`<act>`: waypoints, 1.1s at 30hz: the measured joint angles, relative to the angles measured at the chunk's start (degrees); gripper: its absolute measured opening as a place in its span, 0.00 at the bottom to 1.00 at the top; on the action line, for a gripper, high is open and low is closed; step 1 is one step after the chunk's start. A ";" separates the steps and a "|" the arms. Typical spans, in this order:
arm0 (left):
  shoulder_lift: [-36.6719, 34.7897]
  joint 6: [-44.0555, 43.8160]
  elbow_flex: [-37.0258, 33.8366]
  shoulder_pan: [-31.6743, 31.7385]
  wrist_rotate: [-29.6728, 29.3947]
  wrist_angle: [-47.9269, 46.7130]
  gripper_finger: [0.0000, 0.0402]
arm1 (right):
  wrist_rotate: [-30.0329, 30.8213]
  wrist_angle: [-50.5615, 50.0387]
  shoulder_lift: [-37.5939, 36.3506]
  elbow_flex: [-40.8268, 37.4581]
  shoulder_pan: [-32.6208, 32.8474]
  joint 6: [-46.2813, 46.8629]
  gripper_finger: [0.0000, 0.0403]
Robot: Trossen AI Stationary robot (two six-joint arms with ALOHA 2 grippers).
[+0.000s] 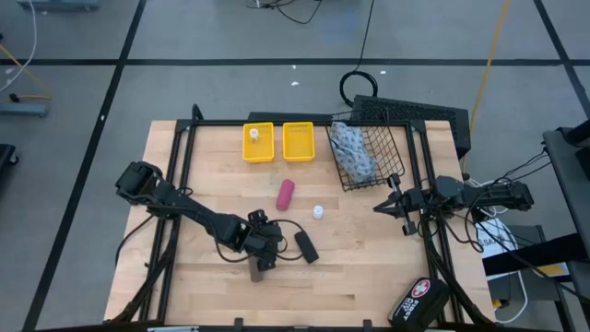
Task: Pick & Place Medicine items
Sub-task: Put the left pill bottle into the left yellow basket
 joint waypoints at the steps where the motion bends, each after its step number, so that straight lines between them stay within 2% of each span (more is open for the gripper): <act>1: 0.00 -0.01 0.00 0.00 0.00 -0.07 0.90 | 0.00 0.00 -0.02 0.00 -0.02 0.00 0.02; 33: -0.02 1.57 0.02 0.00 -0.16 -0.17 0.90 | 0.00 0.00 0.01 0.00 -0.01 0.02 0.02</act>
